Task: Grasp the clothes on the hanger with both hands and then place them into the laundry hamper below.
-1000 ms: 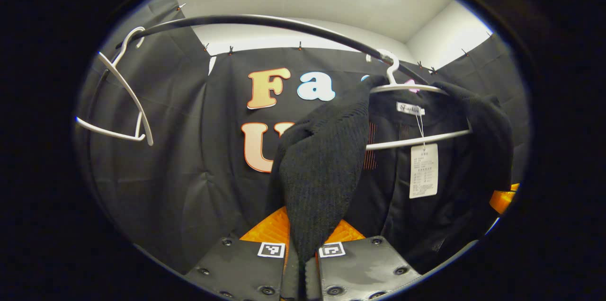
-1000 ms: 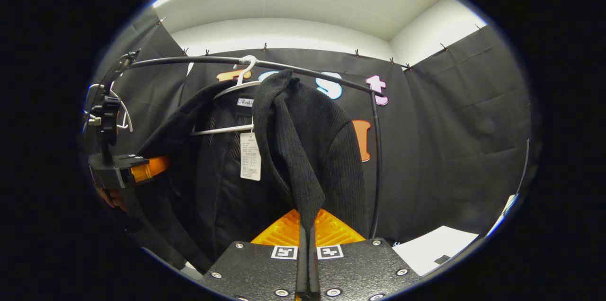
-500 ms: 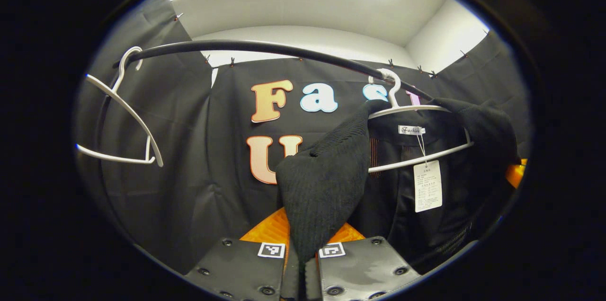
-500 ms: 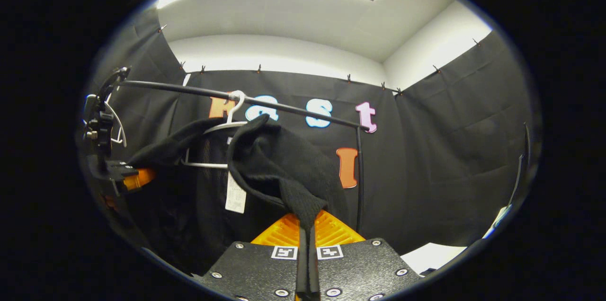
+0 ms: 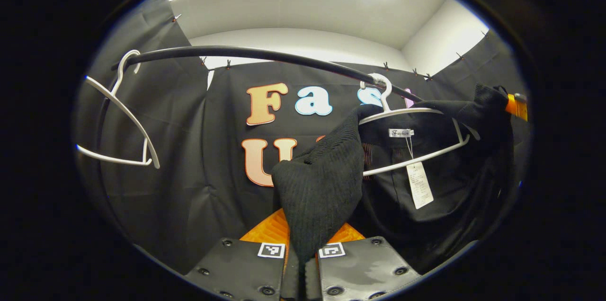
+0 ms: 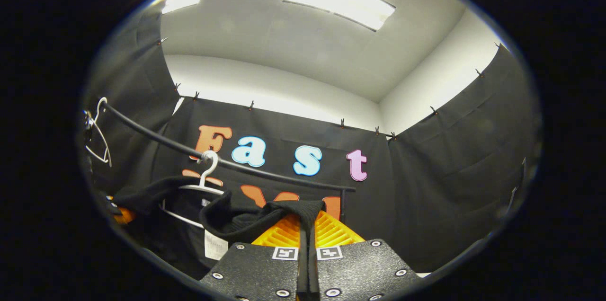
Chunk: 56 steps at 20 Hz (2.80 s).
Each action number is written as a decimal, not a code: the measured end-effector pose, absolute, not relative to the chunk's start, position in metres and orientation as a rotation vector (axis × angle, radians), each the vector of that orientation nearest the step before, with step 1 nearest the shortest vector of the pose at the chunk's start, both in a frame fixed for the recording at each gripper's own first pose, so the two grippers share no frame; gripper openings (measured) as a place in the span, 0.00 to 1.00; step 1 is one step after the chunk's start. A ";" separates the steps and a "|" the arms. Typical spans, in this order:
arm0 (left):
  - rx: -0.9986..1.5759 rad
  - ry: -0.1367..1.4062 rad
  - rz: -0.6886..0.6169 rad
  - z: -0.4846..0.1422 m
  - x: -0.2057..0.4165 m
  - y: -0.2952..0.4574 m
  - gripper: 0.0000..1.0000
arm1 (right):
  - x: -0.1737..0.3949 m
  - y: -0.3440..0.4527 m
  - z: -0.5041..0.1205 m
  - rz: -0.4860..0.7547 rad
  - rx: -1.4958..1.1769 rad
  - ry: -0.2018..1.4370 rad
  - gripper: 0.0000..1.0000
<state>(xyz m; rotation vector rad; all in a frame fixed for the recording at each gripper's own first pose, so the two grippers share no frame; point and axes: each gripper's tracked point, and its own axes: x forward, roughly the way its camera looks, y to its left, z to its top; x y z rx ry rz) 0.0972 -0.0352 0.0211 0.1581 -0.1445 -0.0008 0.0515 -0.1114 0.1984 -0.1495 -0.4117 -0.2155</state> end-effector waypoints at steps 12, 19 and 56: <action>0.114 -0.175 -0.009 0.040 0.099 -0.034 0.14 | 0.165 -0.199 0.140 -0.259 -0.079 -0.145 0.00; 0.135 -0.235 0.121 0.093 0.157 0.026 0.14 | 0.171 -0.199 0.103 -0.220 -0.008 -0.073 0.00; 0.154 -0.046 0.316 0.026 0.175 0.124 0.14 | 0.144 -0.082 -0.019 -0.011 0.012 0.107 0.00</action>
